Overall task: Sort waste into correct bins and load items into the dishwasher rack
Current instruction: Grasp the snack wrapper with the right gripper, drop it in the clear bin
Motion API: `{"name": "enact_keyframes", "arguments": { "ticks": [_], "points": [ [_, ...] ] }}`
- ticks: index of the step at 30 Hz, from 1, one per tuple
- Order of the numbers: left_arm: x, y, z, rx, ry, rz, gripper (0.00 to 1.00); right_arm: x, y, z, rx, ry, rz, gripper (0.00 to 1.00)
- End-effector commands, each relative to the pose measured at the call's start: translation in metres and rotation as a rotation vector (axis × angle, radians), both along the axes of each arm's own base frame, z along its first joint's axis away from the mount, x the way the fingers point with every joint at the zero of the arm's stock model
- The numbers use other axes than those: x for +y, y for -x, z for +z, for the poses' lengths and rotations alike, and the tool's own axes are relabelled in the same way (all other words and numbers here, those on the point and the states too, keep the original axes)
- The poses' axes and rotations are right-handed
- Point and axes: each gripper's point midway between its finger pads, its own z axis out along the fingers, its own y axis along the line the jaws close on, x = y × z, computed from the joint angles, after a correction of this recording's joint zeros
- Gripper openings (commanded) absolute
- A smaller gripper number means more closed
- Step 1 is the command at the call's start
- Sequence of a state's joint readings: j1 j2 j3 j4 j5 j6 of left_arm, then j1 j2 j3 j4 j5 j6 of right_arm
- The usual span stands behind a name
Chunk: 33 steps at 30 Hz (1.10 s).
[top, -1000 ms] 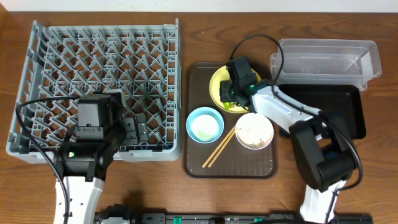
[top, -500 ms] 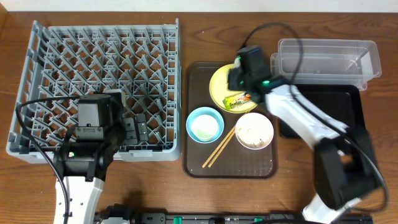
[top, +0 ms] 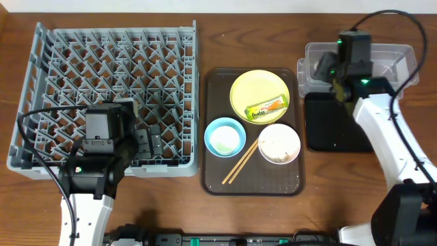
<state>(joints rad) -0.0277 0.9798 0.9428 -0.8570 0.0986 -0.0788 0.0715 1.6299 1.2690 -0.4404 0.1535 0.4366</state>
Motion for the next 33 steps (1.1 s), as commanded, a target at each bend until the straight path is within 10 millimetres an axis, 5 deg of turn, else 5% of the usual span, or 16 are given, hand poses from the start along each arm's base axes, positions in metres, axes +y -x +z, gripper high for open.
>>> {"name": "enact_keyframes", "arguments": {
  "ticks": [1,7,11,16,25,33],
  "points": [
    [0.001,-0.003,0.008,-0.020,0.008,0.011,0.98,-0.008,-0.001,-0.003,0.017,-0.019,0.015,0.74],
    [0.001,-0.003,0.008,-0.019,0.007,0.011,0.98,0.033,0.010,0.000,0.042,-0.105,0.212,0.76],
    [0.001,-0.003,0.008,-0.020,0.007,0.011,0.98,0.080,0.027,-0.004,0.091,-0.185,0.348,0.73],
    [0.001,-0.003,0.008,-0.019,0.008,0.011,0.98,0.118,0.045,-0.017,0.145,-0.125,0.385,0.75],
    [0.001,-0.002,0.008,-0.018,0.008,0.011,0.98,0.161,0.063,-0.068,0.255,-0.131,0.232,0.78],
    [0.001,-0.002,0.007,-0.014,0.008,0.011,0.98,0.168,0.063,-0.128,0.358,-0.163,0.087,0.77]
  ]
}}
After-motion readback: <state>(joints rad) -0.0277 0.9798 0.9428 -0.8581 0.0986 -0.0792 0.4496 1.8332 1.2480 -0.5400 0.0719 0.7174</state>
